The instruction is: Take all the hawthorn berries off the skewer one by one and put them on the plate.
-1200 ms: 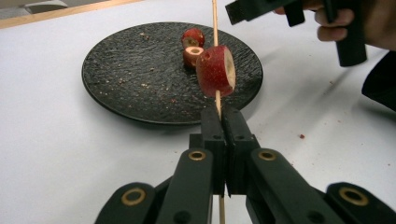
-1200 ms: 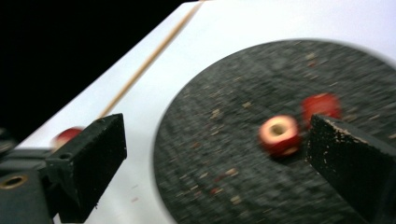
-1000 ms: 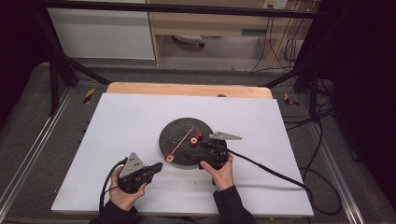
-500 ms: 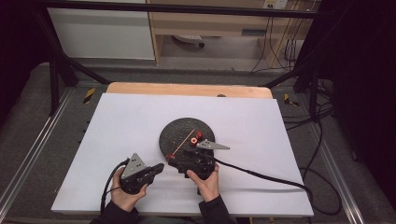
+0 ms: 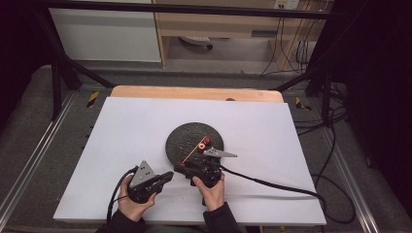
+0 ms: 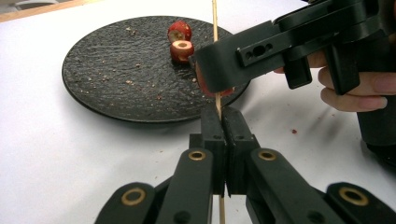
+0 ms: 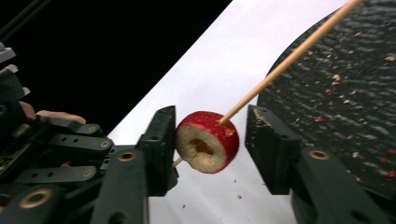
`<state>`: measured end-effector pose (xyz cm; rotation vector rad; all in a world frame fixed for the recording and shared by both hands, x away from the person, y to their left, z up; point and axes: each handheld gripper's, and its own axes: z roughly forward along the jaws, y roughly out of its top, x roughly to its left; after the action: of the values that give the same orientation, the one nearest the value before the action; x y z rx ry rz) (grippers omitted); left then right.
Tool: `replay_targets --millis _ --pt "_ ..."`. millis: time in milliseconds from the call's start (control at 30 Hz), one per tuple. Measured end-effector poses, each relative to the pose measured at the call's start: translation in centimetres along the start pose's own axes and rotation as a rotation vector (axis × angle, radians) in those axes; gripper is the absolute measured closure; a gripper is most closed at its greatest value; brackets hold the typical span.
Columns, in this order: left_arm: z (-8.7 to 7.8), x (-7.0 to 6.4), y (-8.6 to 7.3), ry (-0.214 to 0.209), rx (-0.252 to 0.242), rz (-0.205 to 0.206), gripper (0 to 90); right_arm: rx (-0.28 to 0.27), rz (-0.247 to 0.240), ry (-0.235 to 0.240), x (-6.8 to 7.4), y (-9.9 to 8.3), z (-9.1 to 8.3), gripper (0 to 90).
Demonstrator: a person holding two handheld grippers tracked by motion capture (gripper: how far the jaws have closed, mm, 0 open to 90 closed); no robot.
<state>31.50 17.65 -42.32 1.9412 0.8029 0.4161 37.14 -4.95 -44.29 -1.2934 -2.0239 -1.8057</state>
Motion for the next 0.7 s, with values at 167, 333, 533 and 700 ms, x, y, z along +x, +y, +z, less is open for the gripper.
replay_targets --millis 167,333,533,700 --pt "0.1 0.0 0.0 -0.001 0.003 0.001 88.6 0.012 0.010 0.012 0.0 0.0 0.0 60.5" --pt "0.0 0.0 0.0 0.000 -0.002 0.001 88.5 0.005 0.010 0.009 0.0 0.2 -0.1 61.0" --pt "-0.3 0.1 0.1 0.001 -0.010 -0.004 88.6 -0.013 0.001 -0.015 -0.1 1.2 -0.4 61.1" --pt "-0.4 0.3 0.1 0.001 -0.015 -0.012 88.5 -0.024 -0.009 -0.032 -0.3 2.3 -0.7 61.2"
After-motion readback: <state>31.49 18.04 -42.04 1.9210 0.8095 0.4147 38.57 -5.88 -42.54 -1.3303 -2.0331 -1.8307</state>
